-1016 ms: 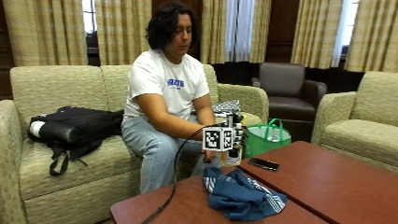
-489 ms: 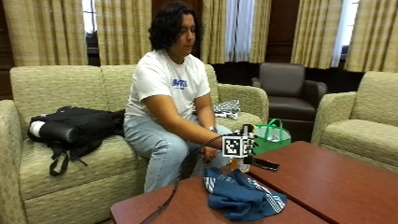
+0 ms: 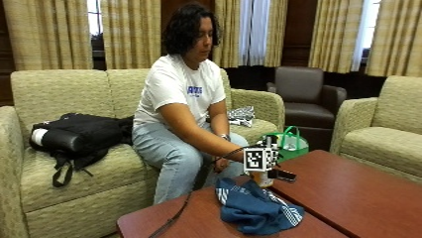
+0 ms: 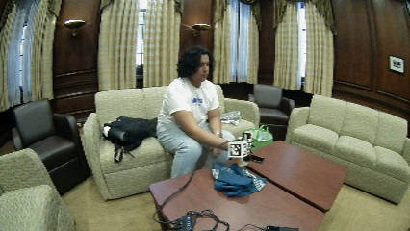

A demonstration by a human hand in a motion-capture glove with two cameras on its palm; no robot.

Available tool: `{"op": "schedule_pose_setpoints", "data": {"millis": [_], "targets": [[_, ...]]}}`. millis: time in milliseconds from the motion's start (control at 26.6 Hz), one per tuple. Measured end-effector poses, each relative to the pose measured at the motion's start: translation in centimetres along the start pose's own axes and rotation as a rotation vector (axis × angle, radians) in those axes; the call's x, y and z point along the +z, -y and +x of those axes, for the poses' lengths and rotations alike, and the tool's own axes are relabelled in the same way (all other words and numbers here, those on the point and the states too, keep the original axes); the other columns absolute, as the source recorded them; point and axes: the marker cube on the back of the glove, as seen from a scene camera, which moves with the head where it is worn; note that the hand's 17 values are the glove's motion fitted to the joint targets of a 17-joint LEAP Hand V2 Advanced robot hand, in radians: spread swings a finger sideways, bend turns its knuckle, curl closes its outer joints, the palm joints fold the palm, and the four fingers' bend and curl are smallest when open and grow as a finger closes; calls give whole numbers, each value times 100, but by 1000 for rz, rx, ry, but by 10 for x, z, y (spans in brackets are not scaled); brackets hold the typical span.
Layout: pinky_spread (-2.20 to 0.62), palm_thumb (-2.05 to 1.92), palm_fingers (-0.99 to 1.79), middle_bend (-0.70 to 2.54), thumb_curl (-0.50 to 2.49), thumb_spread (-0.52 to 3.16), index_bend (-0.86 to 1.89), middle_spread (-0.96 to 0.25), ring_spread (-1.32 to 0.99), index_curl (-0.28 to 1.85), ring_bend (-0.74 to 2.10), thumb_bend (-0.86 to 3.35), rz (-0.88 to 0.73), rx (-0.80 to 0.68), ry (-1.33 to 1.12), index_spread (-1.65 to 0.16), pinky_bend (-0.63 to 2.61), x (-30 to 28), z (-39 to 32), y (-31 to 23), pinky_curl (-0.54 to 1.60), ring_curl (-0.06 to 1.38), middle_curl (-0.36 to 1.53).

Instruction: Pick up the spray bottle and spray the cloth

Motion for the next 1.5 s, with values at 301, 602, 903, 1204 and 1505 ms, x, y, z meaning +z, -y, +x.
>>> {"op": "schedule_pose_setpoints", "data": {"millis": [301, 602, 903, 1204, 1505], "targets": [[-31, 88, 138, 59, 86, 31, 39, -22, -22, 61, 65, -3, 5, 7, -10, -26, 45, 0, 10, 26, 40, 49, 55], [-32, 88, 138, 60, 86, 30, 40, -22, -23, 61, 65, -3, 53, -58, -51, -26, 45, -5, 12, 45, 40, 49, 55], [-33, 87, 139, 61, 86, 30, 41, -23, -23, 61, 65, -3, 27, -48, -40, -27, 45, -3, 12, 46, 40, 48, 55], [-31, 87, 135, 61, 87, 31, 41, -22, -21, 61, 63, -3, -255, -2, -78, -27, 43, -6, 20, 18, 39, 48, 54], [-30, 88, 131, 57, 87, 35, 32, -21, -20, 60, 65, -2, -182, 36, -36, -27, 45, -6, 17, 33, 40, 48, 53]]}}
